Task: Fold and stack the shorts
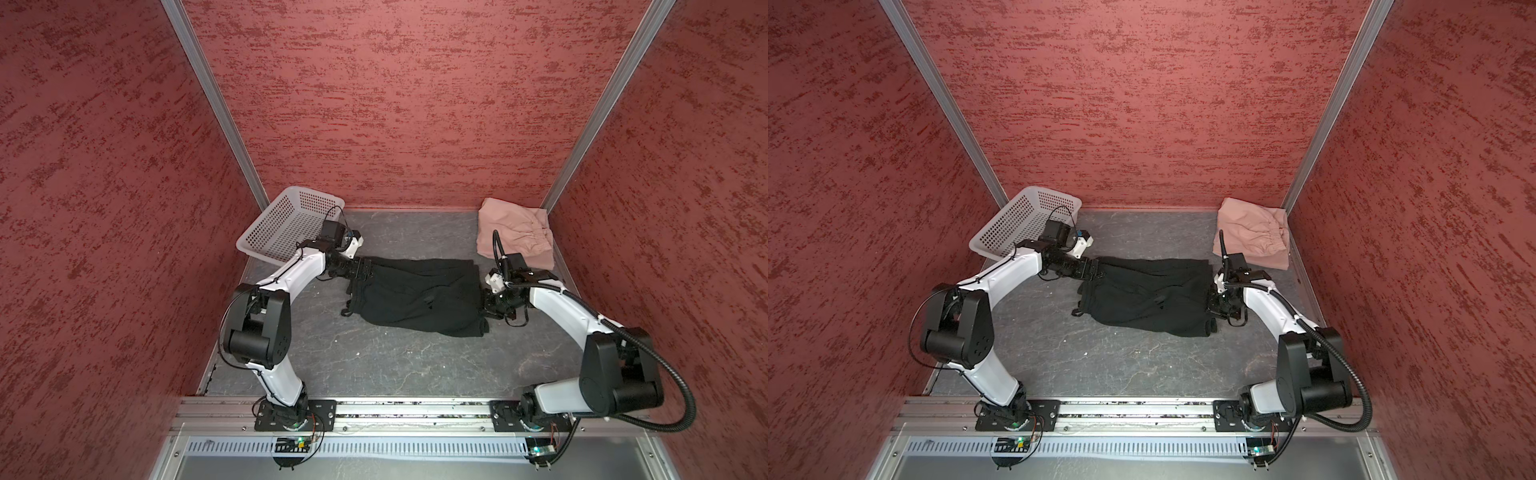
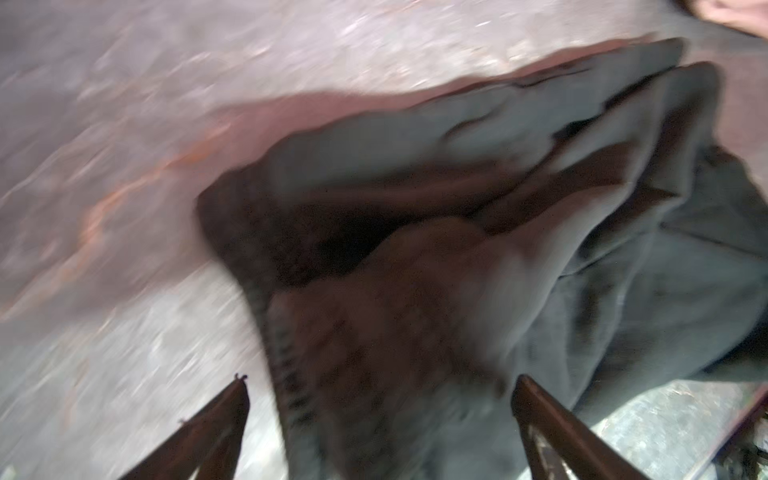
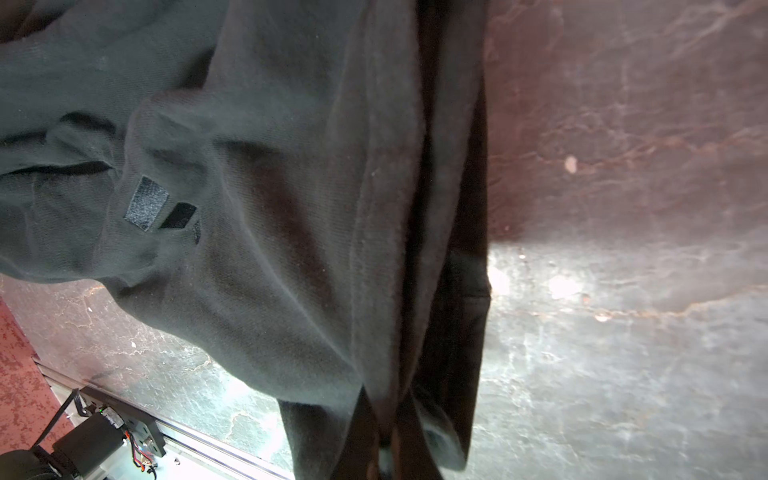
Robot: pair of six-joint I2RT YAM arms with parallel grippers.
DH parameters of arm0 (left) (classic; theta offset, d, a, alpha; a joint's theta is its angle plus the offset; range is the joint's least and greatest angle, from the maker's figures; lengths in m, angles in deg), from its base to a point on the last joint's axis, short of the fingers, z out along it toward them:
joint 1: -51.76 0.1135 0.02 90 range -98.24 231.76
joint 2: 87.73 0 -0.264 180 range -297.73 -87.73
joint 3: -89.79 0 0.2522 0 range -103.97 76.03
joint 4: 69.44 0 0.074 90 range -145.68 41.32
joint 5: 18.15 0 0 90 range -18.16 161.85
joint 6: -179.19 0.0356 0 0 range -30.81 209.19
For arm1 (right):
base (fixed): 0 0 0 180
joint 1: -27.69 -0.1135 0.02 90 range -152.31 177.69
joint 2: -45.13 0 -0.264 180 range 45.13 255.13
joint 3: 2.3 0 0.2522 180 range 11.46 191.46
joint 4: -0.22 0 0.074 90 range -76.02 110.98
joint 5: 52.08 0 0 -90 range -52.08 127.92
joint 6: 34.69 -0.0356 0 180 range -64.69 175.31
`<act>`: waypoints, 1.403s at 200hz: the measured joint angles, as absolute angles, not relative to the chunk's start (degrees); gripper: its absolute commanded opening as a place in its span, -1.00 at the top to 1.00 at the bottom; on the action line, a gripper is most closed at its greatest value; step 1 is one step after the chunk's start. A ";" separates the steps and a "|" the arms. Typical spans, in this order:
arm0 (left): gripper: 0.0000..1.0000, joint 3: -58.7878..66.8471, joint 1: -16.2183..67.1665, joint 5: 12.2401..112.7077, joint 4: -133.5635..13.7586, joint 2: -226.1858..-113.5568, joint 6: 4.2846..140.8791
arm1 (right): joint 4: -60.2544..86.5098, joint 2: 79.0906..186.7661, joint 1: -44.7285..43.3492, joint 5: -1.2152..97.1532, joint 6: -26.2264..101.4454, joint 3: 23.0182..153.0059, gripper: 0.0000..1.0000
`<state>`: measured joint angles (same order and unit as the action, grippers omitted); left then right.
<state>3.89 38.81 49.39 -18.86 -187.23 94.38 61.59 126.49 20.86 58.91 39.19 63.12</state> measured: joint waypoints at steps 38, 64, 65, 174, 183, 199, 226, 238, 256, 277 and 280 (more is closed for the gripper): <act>-0.38 4.48 37.17 45.89 -19.28 -189.53 96.39 | 61.59 126.51 22.63 60.11 39.89 63.12 0.97; -0.03 4.44 37.00 44.64 -19.48 -189.51 96.63 | 61.72 126.51 23.09 60.59 40.00 63.12 1.00; -0.01 4.44 37.00 44.62 -19.50 -189.51 96.74 | 61.75 126.51 23.11 60.59 40.00 63.12 1.00; 0.70 5.46 33.79 42.13 -17.09 -183.34 95.01 | 65.88 122.42 25.21 57.99 37.20 60.95 0.17; 0.71 4.26 33.83 42.41 -16.66 -184.54 94.95 | 65.64 122.42 25.23 57.80 37.11 61.57 0.14; 0.71 0.15 33.83 42.37 -15.48 -187.76 94.93 | 63.67 122.47 25.23 57.53 36.98 62.42 -0.01; 0.71 -5.73 32.91 42.66 -15.17 -190.79 95.06 | 57.55 123.23 25.28 56.09 36.63 62.44 0.06; 0.70 -6.77 32.34 42.79 -14.65 -190.77 95.12 | 54.38 123.98 25.28 56.09 36.50 62.46 0.14; 0.70 -7.23 31.84 43.18 -14.23 -190.75 95.25 | 51.89 126.40 25.28 56.07 36.11 63.38 0.11; 0.70 -6.23 31.84 43.77 -13.82 -190.34 95.25 | 49.90 130.97 25.30 56.18 36.24 64.58 -0.06; 0.69 -5.94 31.86 43.84 -13.75 -190.18 95.23 | 49.72 131.52 25.30 56.20 36.35 64.58 -0.06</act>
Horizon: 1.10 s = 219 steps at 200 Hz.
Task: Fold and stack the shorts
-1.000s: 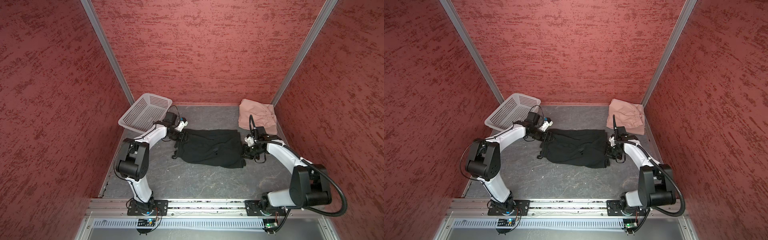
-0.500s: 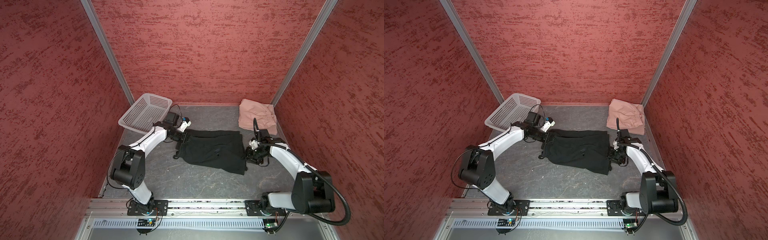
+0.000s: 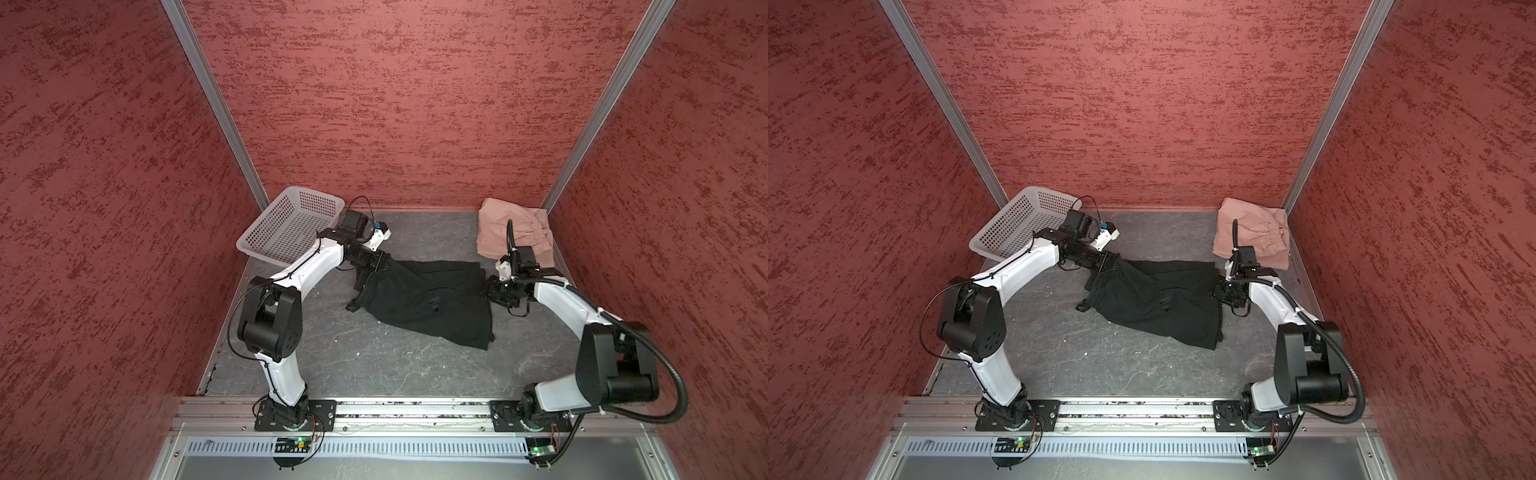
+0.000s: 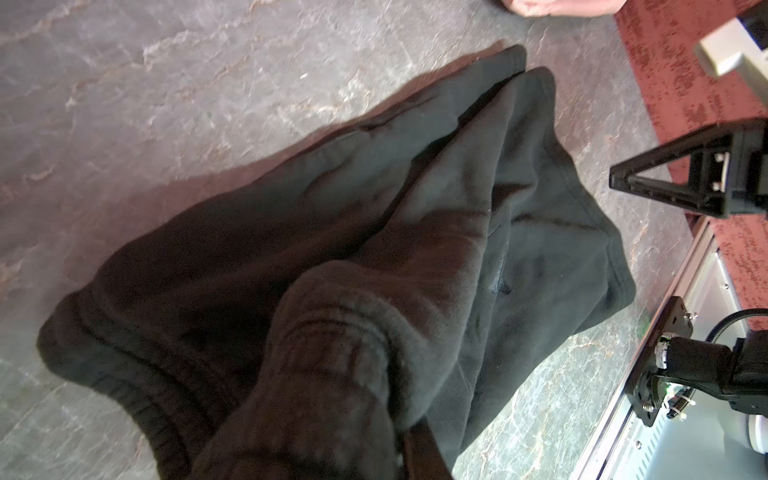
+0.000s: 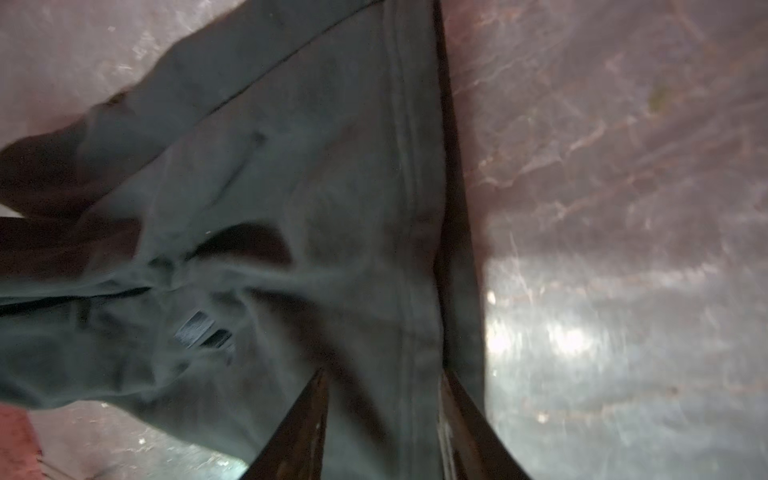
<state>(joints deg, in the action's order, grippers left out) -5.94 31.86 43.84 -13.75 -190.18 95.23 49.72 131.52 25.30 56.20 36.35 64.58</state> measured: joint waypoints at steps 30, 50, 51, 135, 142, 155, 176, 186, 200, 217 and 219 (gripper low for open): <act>0.69 -3.06 31.99 44.29 -13.68 -188.24 95.06 | 48.09 134.95 25.30 56.75 36.24 64.56 -0.03; 0.70 -1.94 31.99 44.58 -13.82 -187.45 94.95 | 46.32 136.41 25.28 57.64 36.22 64.56 0.19; 0.69 -1.90 31.99 44.60 -13.82 -187.45 94.95 | 46.27 136.50 25.30 57.71 36.30 64.56 0.20; 0.70 0.53 32.69 45.10 -14.62 -187.04 93.96 | 41.62 139.21 25.30 62.58 35.15 64.71 1.00; 0.70 0.53 32.76 45.13 -14.60 -187.04 93.96 | 41.64 139.19 25.30 62.63 35.15 64.82 1.00; 0.70 0.53 32.80 45.17 -14.60 -187.04 93.94 | 41.70 138.73 25.30 62.67 35.15 65.30 1.00; 0.70 0.81 32.91 45.37 -14.65 -186.82 93.96 | 42.01 135.80 25.34 62.69 35.15 65.85 1.00; 0.70 0.98 33.09 45.41 -14.62 -186.58 93.96 | 42.16 133.68 25.45 62.69 35.15 66.22 1.00; 0.70 1.31 33.44 45.56 -14.60 -186.12 93.96 | 42.14 130.71 25.78 62.80 35.15 66.75 1.00; 0.70 1.64 33.96 45.63 -14.82 -185.57 93.96 | 42.14 127.71 26.31 62.98 35.15 67.34 1.00; 0.70 1.73 34.03 45.63 -14.89 -185.51 93.96 | 42.16 127.50 26.37 63.00 35.15 67.34 1.00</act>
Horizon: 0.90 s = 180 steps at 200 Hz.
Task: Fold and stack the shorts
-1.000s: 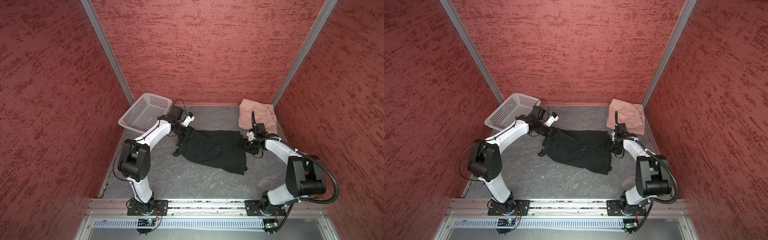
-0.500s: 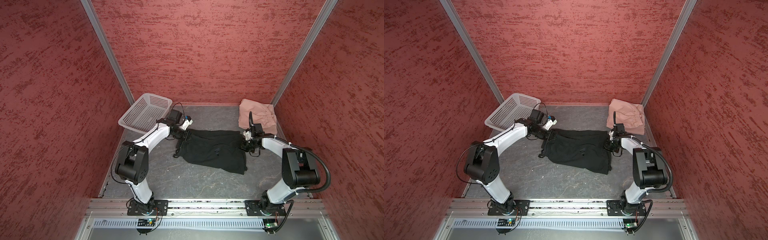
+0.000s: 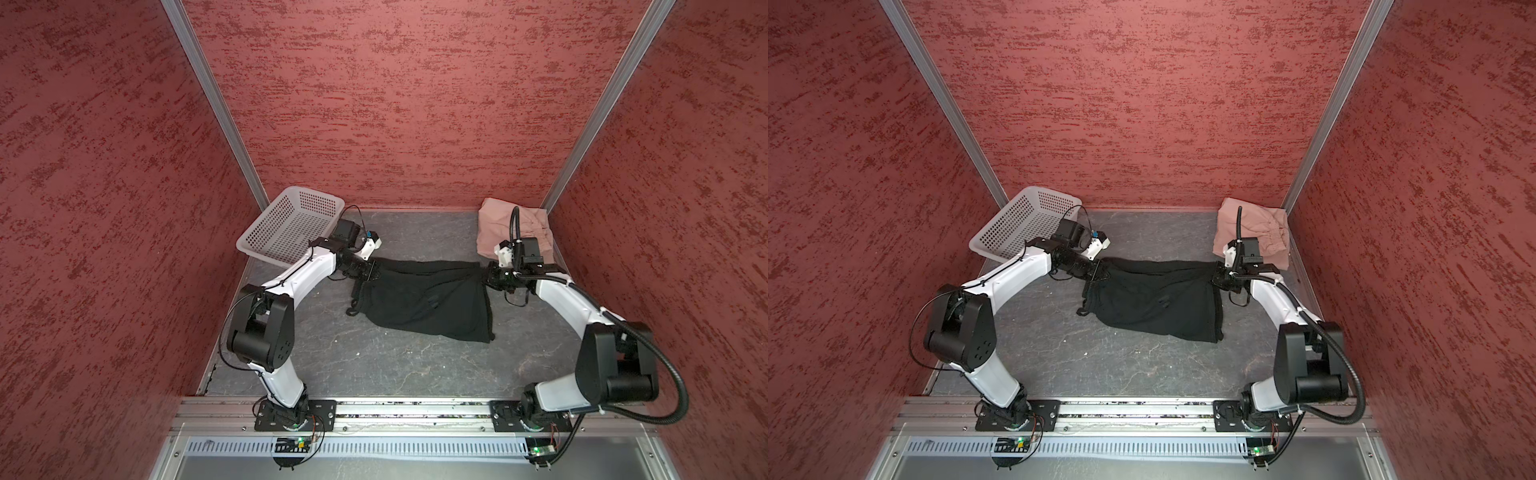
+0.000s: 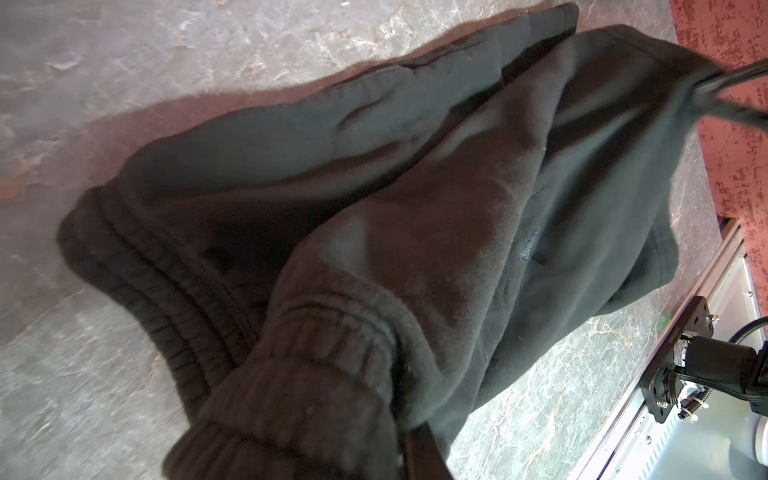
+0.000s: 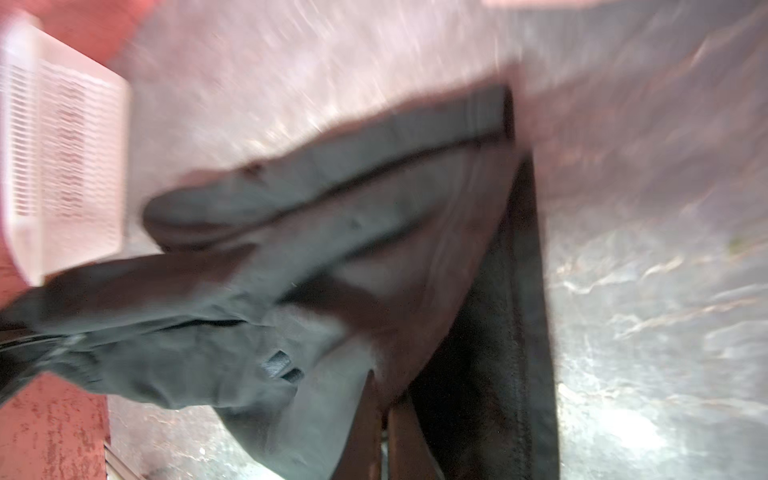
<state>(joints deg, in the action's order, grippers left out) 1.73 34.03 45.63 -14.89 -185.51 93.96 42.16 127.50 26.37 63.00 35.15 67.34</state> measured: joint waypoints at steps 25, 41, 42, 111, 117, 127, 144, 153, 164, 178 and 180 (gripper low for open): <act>0.71 2.06 34.86 45.58 -15.32 -184.72 93.94 | 42.60 125.86 27.25 63.00 35.23 67.38 1.00; 0.70 2.06 35.62 45.32 -15.83 -184.46 93.94 | 43.34 125.97 27.90 62.80 35.58 67.38 1.00; 0.70 2.06 35.67 45.32 -15.85 -184.46 93.94 | 43.36 125.97 27.94 62.76 35.61 67.38 1.00; 0.59 -0.63 38.38 43.09 -16.72 -184.37 94.03 | 44.65 126.64 29.26 61.21 37.42 73.08 1.00; 0.58 -1.03 38.64 42.76 -16.77 -184.37 94.03 | 44.57 126.64 29.30 61.03 37.57 73.65 1.00; 0.55 -1.59 39.12 42.15 -16.79 -184.48 94.05 | 44.35 126.49 29.37 60.64 37.83 74.09 1.00; 0.49 -3.08 40.06 41.17 -16.77 -185.55 94.01 | 44.28 126.12 29.61 60.05 38.25 74.09 1.00; 0.43 -4.15 40.50 40.78 -16.74 -186.75 94.03 | 44.26 126.10 29.87 59.76 38.42 74.09 1.00; 0.35 -5.55 40.89 40.43 -16.81 -188.57 93.94 | 44.26 126.12 30.22 59.63 38.64 74.09 1.00; 0.11 -6.84 41.24 40.40 -16.83 -191.06 93.99 | 44.13 126.18 30.57 59.65 38.77 74.09 1.00; 0.05 -7.02 41.26 40.43 -16.85 -191.49 94.16 | 44.11 126.25 30.59 59.65 38.77 74.09 1.00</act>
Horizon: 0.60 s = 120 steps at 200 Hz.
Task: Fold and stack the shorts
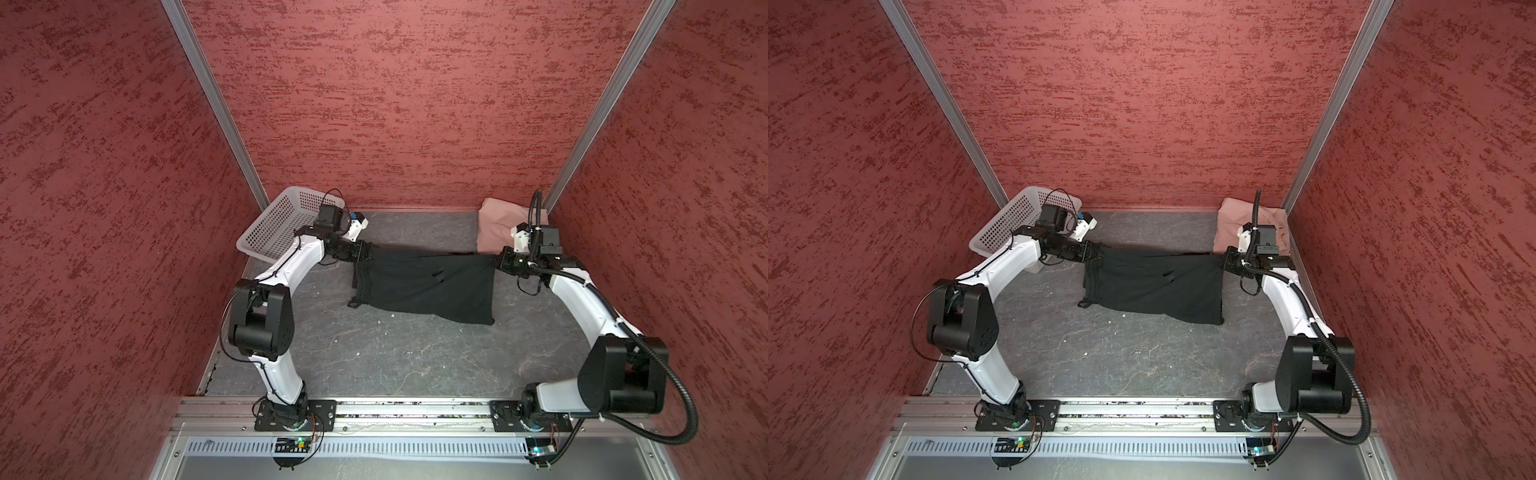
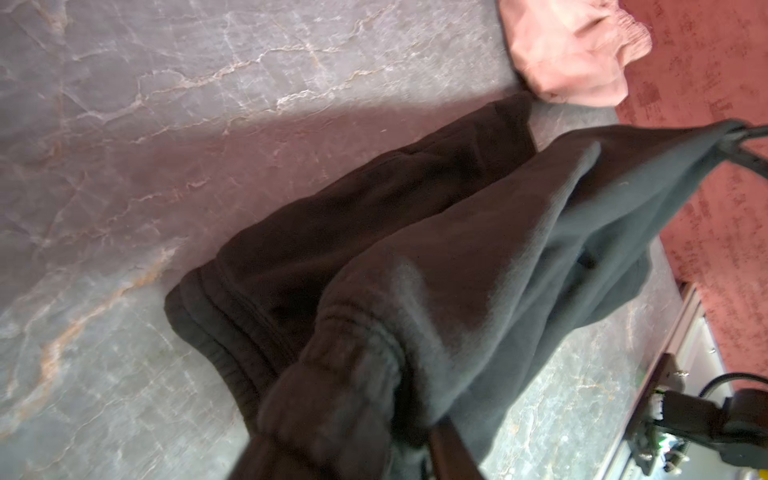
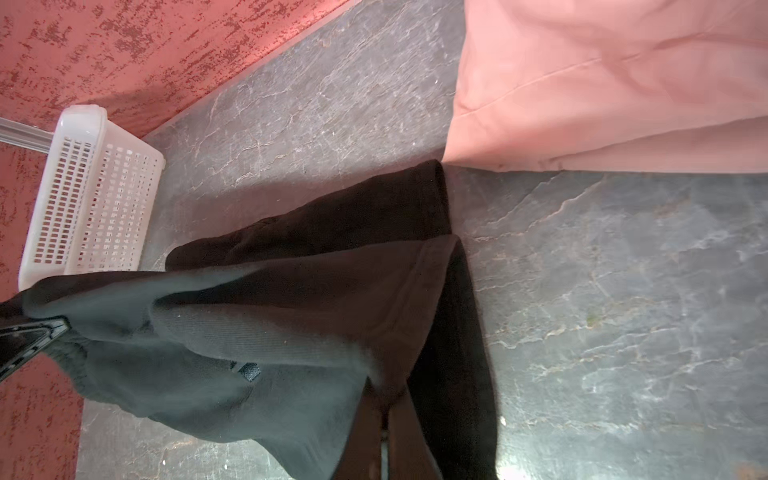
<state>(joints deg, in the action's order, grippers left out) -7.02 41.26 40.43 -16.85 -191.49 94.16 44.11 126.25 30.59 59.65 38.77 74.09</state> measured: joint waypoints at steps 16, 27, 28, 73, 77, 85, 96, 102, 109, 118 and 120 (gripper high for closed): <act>-0.99 -8.48 41.48 40.71 -17.07 -194.40 93.90 | 43.36 126.91 30.72 59.78 38.80 74.07 1.00; -0.99 -9.24 41.61 41.23 -17.18 -195.93 93.92 | 42.62 127.69 30.74 59.83 38.82 73.92 1.00; -0.99 -9.35 41.61 41.32 -17.20 -196.15 93.94 | 42.56 127.76 30.76 59.85 38.82 73.92 1.00; -0.99 -14.16 41.94 46.57 -17.07 -199.17 92.72 | 38.32 137.16 30.92 60.64 38.82 74.48 1.00; -0.99 -14.64 41.83 47.18 -17.01 -199.08 92.63 | 38.08 138.12 30.92 60.64 38.80 74.66 1.00; -0.99 -15.47 41.72 48.56 -16.88 -198.88 92.63 | 37.55 140.22 30.94 60.59 38.80 74.94 1.00; -0.99 -16.33 41.31 50.48 -16.44 -198.34 92.65 | 37.31 142.77 30.94 60.48 38.82 75.49 0.85; -0.99 -16.54 40.89 51.46 -16.02 -197.81 92.65 | 37.22 144.00 30.94 60.37 38.86 75.82 0.71; -0.99 -16.57 40.28 52.51 -15.50 -196.98 92.63 | 36.92 145.22 30.96 60.31 38.93 76.17 0.40; -0.99 -16.54 39.21 53.39 -14.71 -195.80 92.54 | 36.39 146.45 30.96 60.24 39.10 76.65 0.26; -0.99 -16.52 38.99 53.47 -14.62 -195.56 92.50 | 36.15 146.75 30.96 60.31 39.06 76.78 0.25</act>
<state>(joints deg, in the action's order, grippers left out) -16.52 38.99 53.47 -14.62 -195.56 92.50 36.15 146.75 30.96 60.31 39.06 76.78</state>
